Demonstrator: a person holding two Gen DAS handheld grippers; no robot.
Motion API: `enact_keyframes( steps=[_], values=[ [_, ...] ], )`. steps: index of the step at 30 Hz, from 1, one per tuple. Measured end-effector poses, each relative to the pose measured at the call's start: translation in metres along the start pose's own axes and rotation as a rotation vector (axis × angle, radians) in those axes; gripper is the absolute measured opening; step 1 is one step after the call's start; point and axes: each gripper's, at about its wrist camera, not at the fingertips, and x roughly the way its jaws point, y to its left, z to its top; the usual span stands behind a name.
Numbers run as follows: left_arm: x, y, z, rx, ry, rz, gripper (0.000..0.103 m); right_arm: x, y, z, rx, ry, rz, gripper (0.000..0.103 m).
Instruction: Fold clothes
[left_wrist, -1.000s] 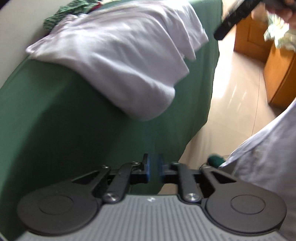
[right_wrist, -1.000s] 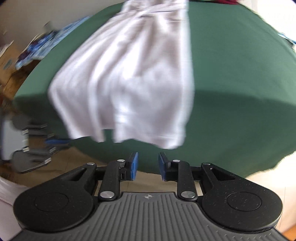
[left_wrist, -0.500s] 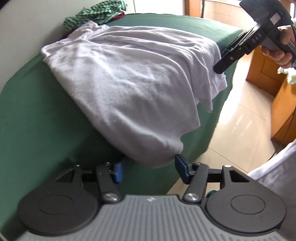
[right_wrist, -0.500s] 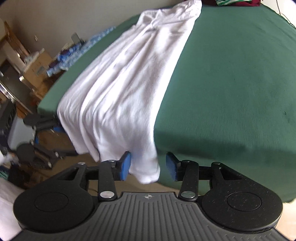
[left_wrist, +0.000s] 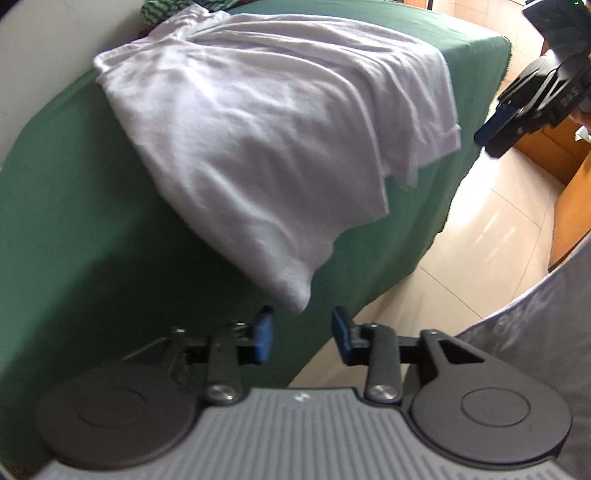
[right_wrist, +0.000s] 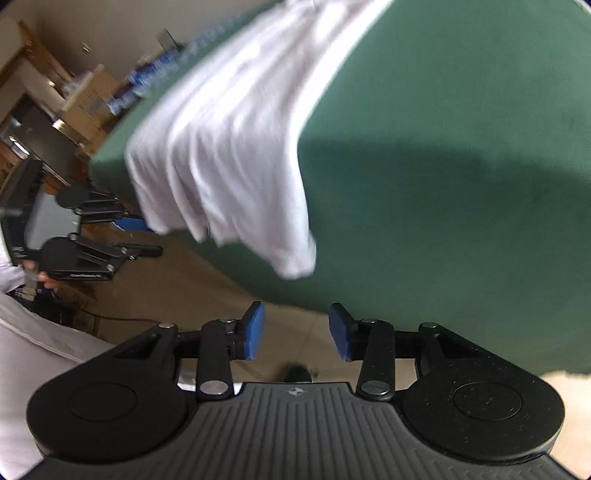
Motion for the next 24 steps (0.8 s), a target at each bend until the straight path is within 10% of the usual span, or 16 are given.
enact_keyframes(
  steps=[4, 19, 24],
  values=[
    [0.002, 0.007, 0.013, 0.035, -0.004, -0.062, 0.061, 0.002, 0.003, 0.013, -0.076, -0.034, 0.018, 0.044],
    [0.029, 0.016, 0.016, -0.033, 0.029, -0.16, 0.06, 0.041, 0.011, 0.026, -0.251, 0.03, 0.07, 0.043],
    [0.025, 0.021, 0.017, -0.028, 0.04, -0.156, 0.039, 0.043, 0.019, 0.033, -0.255, 0.051, 0.081, 0.015]
  ],
)
